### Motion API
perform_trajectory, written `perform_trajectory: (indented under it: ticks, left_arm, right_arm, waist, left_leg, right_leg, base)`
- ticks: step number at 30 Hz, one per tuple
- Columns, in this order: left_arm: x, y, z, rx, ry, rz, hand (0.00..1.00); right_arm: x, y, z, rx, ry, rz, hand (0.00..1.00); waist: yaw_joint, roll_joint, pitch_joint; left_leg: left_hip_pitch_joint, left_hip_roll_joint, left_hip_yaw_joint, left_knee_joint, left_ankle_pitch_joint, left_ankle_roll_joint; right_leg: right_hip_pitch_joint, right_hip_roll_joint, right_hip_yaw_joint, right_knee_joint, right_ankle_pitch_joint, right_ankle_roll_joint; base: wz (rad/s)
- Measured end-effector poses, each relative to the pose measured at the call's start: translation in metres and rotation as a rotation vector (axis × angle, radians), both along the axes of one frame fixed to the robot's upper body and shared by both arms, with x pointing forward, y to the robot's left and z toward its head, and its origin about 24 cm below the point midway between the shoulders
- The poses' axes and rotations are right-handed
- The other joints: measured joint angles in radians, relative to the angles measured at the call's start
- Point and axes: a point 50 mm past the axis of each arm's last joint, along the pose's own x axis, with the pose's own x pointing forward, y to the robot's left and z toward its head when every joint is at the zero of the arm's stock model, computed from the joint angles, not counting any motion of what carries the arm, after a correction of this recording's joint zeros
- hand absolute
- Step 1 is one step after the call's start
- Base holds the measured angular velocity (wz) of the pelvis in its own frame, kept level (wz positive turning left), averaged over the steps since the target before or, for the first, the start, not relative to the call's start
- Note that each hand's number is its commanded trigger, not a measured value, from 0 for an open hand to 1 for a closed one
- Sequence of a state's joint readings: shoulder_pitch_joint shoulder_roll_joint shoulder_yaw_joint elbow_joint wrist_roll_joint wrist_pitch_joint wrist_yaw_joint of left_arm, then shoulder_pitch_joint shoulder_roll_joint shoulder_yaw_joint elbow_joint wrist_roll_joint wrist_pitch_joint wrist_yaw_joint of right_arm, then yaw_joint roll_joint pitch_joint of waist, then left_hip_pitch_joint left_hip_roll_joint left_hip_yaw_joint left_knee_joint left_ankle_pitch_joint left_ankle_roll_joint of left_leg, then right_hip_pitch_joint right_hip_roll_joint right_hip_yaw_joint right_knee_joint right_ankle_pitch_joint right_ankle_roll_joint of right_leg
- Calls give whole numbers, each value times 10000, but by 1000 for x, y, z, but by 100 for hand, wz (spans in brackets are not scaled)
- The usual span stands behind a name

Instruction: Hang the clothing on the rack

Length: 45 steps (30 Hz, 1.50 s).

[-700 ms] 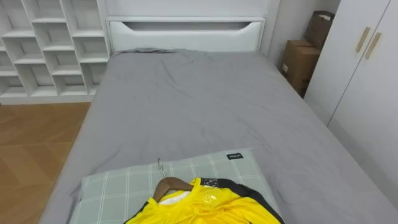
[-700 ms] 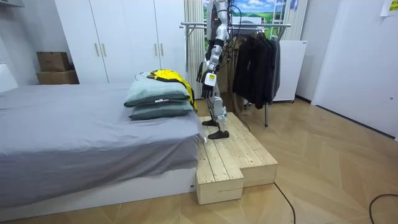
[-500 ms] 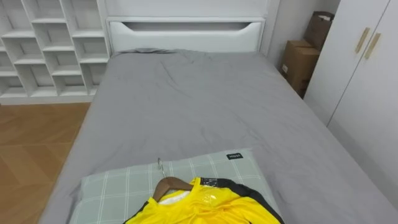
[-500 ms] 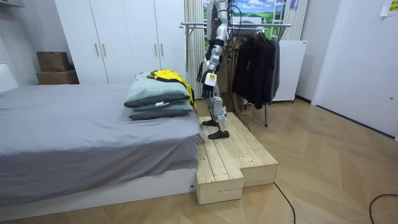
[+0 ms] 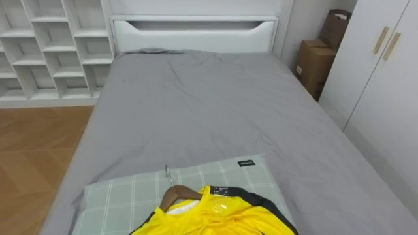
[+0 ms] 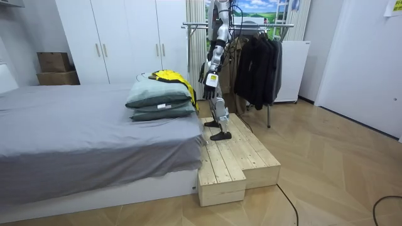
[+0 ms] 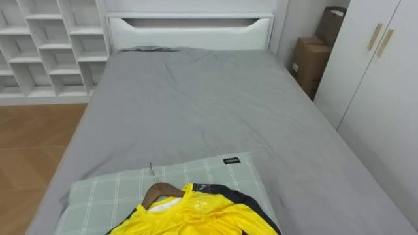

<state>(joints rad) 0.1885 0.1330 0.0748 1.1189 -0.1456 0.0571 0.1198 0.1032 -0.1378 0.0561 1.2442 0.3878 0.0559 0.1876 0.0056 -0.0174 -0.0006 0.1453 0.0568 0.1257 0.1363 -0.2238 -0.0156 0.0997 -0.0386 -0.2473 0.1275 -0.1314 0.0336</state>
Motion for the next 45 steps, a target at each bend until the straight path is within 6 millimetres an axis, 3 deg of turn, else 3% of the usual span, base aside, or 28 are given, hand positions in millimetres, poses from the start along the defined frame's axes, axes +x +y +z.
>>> perform_trajectory:
  ticks: [21,25,31,45]
  left_arm:
    - [-9,3,0,710,420,247,0]
    - [-4,13,5,1822,290,113,0]
    - [7,37,19,4329,113,-529,0]
    - [50,50,53,8192,-2110,-739,0]
  right_arm:
    - [-3,-1,-1,-35,172,-52,0]
    - [-1,-1,0,-103,127,-40,0]
    - [0,-4,0,-367,128,362,0]
    - [5,-11,2,-587,30,435,0]
  waist:
    - [-4,7,14]
    - [-4,55,53]
    - [-22,137,35]
    - [-64,223,17]
  left_leg:
    - [77,19,17,-36,-6,-7]
    - [56,18,3,-28,-9,-9]
    - [170,18,-6,-12,-6,-12]
    - [217,6,-162,-19,-7,-11]
  right_leg:
    - [59,16,17,-31,2,-2]
    - [67,17,3,-33,1,-1]
    - [176,26,-8,-86,1,-2]
    - [257,24,-53,-91,2,-3]
  base:
    - [0]
    - [0]
    - [0]
    - [1]
